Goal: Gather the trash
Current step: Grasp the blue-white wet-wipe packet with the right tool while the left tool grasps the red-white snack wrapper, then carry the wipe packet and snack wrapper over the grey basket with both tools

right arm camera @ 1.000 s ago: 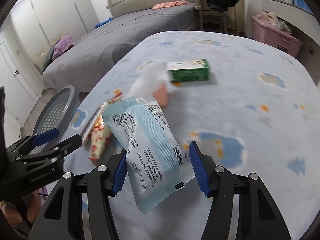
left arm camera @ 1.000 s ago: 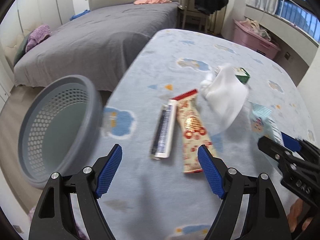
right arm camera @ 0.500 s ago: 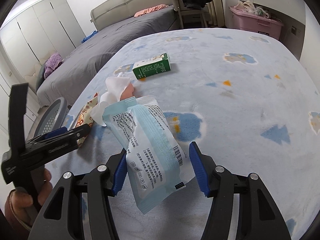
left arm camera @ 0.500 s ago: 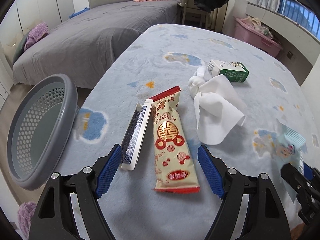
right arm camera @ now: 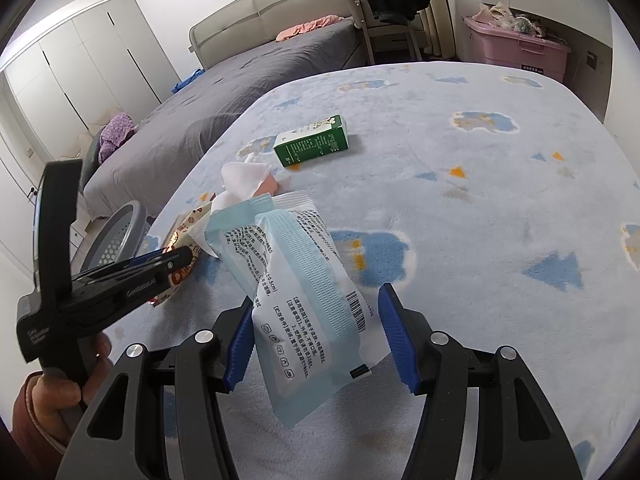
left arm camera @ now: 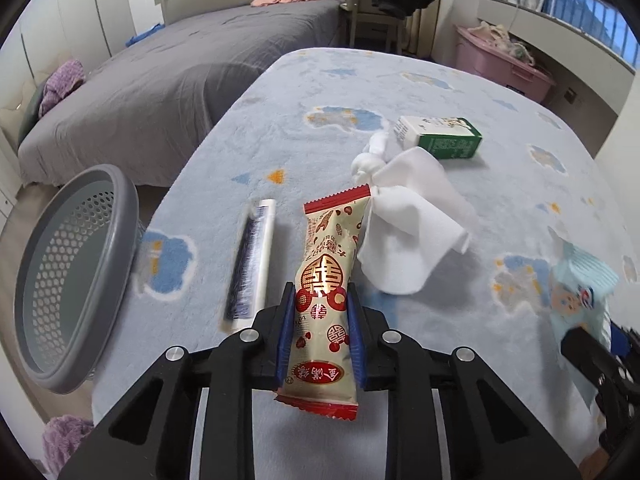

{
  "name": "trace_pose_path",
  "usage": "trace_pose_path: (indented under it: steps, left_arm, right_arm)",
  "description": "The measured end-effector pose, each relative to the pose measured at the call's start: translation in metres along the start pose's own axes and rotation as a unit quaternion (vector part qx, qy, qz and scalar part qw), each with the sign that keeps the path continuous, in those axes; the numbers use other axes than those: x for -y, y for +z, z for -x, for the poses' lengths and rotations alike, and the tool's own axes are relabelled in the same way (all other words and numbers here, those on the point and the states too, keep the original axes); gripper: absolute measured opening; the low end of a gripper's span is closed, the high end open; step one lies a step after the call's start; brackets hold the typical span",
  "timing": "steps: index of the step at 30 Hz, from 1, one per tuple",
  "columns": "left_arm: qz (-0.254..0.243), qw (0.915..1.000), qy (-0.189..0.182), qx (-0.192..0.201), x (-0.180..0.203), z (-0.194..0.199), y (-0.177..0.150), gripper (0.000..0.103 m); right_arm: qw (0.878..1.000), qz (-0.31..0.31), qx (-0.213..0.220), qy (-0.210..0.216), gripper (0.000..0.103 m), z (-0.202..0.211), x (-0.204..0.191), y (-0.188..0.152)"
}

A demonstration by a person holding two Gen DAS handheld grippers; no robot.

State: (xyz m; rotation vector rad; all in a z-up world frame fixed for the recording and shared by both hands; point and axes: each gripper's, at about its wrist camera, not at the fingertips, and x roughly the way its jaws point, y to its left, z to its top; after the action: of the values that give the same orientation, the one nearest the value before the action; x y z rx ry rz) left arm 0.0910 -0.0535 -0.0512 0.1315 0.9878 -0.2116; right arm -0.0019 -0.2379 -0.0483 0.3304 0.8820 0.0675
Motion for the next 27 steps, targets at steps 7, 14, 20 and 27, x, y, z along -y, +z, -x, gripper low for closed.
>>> trace_pose_path:
  steps: [7,14,20,27]
  left_arm:
    - [-0.002,1.0,-0.007,0.004,-0.01,0.025,-0.019,0.022]
    - [0.019,0.9986,0.011,0.047,-0.04,0.061,-0.026,0.022]
    - [0.037,0.9959,0.02,0.08,-0.076,0.086,-0.021,0.022]
    - [0.052,0.9922,0.039,0.106,-0.123,0.104,-0.002,0.022]
  right_arm:
    - [1.0,0.007,-0.003,0.002,0.056,0.001,-0.008,-0.002]
    - [1.0,0.012,-0.002,0.012,0.056,0.007,-0.029,-0.001]
    - [0.999,0.04,0.006,0.026,0.056,0.009,-0.07,0.012]
    - [0.995,0.083,0.031,0.046,0.056,0.01,-0.128,0.047]
